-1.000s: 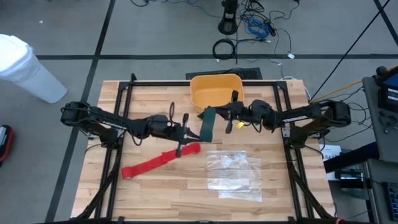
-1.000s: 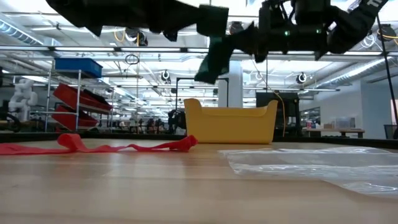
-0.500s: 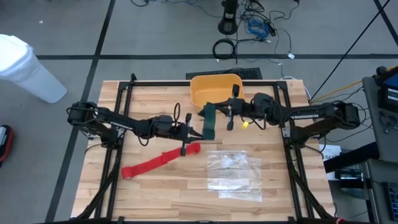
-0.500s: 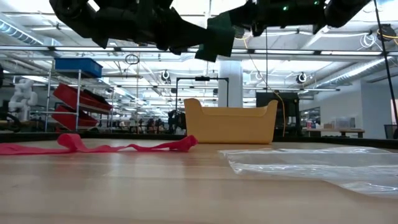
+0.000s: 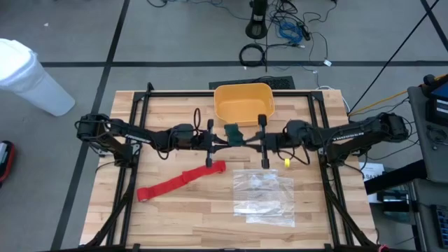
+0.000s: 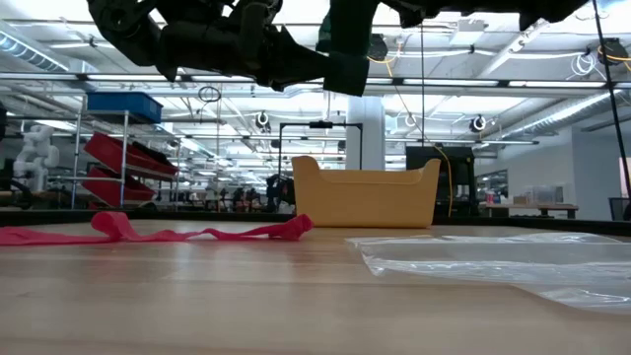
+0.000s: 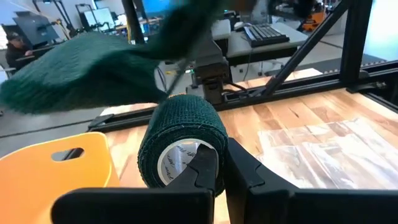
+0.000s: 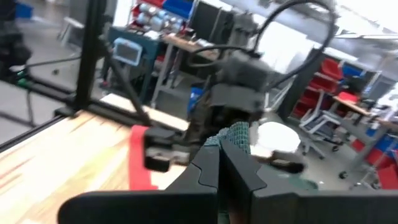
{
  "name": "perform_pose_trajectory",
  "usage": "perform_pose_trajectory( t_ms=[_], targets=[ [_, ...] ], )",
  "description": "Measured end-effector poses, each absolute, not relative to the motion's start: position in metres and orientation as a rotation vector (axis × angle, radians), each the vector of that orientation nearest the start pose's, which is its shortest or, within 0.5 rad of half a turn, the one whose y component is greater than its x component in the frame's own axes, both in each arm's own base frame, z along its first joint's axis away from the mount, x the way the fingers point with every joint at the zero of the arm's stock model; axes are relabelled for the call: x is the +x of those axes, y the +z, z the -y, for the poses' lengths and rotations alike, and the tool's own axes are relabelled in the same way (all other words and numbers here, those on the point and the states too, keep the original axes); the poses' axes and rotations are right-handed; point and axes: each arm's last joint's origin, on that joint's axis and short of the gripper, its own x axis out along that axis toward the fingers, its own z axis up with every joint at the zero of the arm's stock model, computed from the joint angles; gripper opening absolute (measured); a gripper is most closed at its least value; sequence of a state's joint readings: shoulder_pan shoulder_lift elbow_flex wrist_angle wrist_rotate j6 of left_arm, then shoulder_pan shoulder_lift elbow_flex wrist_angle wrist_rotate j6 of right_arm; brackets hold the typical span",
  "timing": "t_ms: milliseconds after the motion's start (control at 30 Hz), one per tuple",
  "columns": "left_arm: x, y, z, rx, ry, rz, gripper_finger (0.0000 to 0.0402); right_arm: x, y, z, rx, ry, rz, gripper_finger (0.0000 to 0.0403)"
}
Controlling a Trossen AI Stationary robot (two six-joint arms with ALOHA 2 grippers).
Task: Roll bandage
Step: Roll the green bandage
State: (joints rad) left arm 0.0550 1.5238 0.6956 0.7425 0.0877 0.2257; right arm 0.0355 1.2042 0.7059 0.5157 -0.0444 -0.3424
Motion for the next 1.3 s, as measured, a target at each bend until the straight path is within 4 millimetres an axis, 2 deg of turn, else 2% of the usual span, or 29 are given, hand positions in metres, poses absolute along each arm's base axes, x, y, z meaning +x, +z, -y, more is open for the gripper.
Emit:
perform_pose_trajectory(
  t_ms=[233, 333, 500, 600, 700, 833, 1067, 1167, 1300],
  targets=[
    [0.314, 0.221, -0.016, 0.368, -0.015, -0.066, 0.001, 0.273, 0.27, -0.022, -0.37, 0.139, -0.066, 0.0011],
    [0.315, 0.225, -0.016, 0.41, -0.014, -0.055, 0.001, 0.273, 0.264, -0.027, -0.389, 0.166, -0.111, 0.0043],
    [0.315, 0.227, -0.015, 0.513, -0.018, -0.05, 0.001, 0.271, 0.259, -0.033, -0.381, 0.194, -0.172, 0.0122],
    [0.312, 0.235, -0.011, 0.588, -0.016, -0.022, 0.001, 0.27, 0.256, -0.035, -0.331, 0.204, -0.201, 0.0159],
    [0.307, 0.246, -0.006, 0.682, 0.011, 0.0, 0.001, 0.27, 0.256, -0.038, -0.325, 0.214, -0.205, 0.0179],
    [0.305, 0.258, 0.001, 0.804, 0.059, 0.02, 0.001, 0.27, 0.258, -0.039, -0.375, 0.204, -0.182, 0.0186],
    [0.303, 0.261, 0.018, 1.057, 0.232, -0.074, 0.001, 0.269, 0.253, -0.033, -0.507, -0.017, -0.28, 0.0187],
    [0.301, 0.264, 0.025, 1.102, 0.308, -0.102, 0.001, 0.268, 0.251, -0.041, -0.52, 0.02, -0.279, 0.0187],
    [0.3, 0.267, 0.032, 1.087, 0.309, -0.084, 0.001, 0.265, 0.245, -0.05, -0.469, 0.134, -0.314, 0.0187]
  ],
)
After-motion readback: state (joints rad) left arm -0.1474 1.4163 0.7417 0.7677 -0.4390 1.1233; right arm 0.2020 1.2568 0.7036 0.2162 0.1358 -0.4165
